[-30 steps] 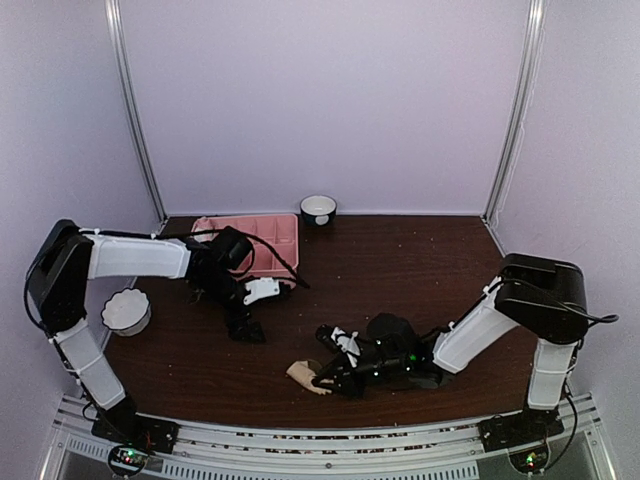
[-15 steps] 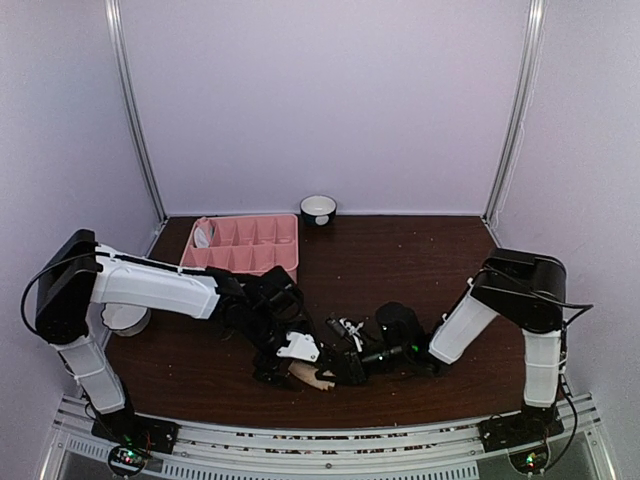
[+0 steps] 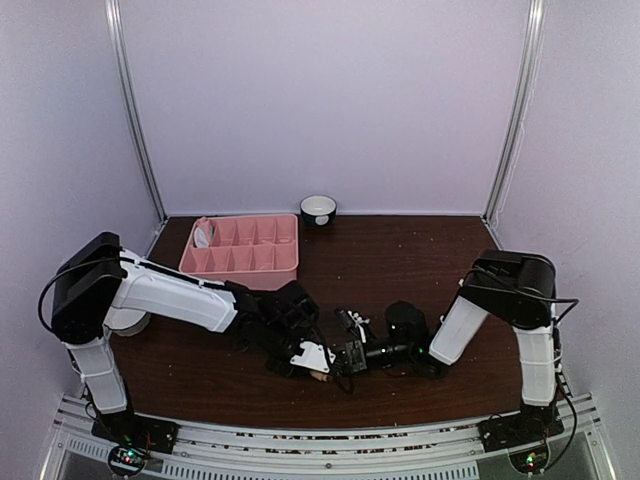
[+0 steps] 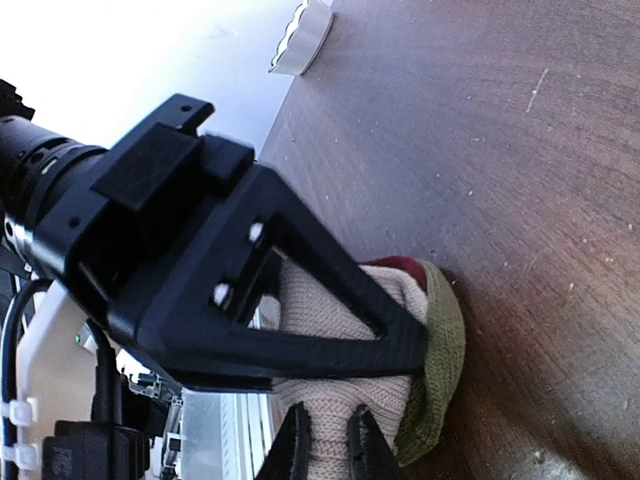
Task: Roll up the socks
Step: Pick up the sock from the center of the board, then roll the sock.
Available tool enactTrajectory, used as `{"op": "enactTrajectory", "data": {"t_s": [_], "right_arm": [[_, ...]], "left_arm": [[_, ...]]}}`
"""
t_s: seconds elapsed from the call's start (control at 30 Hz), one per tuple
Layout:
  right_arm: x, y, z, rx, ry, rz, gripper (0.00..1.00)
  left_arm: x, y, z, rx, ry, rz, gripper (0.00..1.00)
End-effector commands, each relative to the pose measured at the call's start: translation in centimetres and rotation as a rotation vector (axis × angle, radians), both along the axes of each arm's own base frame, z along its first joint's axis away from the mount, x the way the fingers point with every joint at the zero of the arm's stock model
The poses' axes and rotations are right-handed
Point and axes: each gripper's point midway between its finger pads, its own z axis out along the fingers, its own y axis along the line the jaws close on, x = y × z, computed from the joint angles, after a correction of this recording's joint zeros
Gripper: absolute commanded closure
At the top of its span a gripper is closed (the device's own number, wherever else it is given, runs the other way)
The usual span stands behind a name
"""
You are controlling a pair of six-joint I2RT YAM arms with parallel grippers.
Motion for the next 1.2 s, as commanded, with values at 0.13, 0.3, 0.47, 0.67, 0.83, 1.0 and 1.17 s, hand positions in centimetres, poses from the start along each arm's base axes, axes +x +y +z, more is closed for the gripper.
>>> {"op": "enactTrajectory", "data": {"t_s": [0.13, 0.3, 0.47, 0.67, 0.83, 1.0, 1.17], "right_arm": [[-1.7, -4.9, -6.3, -0.329, 0.096, -0.081, 0.65], [1.9, -7.5, -0.5, -0.457, -0.31, -0.195, 0.64], [4.5, -9.7, 8.3, -0.444, -0.602, -0.393, 0.6], [3.5, -8.1, 18.1, -0.342, -0.825, -0.42, 0.59], [1.6, -4.1, 22.3, -0.273, -0.898, -0.278, 0.59], [0.3, -1.1, 23.8, -0.235, -0.917, -0.186, 0.59], [0.5, 0.6, 23.7, -0.227, -0.895, -0.17, 0.59]], "left_arm": [[2.0, -0.9, 4.4, -0.056, 0.219, 0.12, 1.0], [2.5, -0.1, 13.0, -0.227, 0.641, 0.178, 1.0], [1.6, 0.7, 18.8, -0.347, 0.935, 0.152, 1.0], [-0.8, 1.2, 22.2, -0.377, 1.144, 0.075, 1.0], [-1.6, 1.7, 22.6, -0.35, 1.228, 0.066, 1.0], [-1.8, 1.8, 22.6, -0.352, 1.235, 0.066, 1.0], [-1.0, 1.4, 22.0, -0.349, 1.174, 0.103, 1.0]]}}
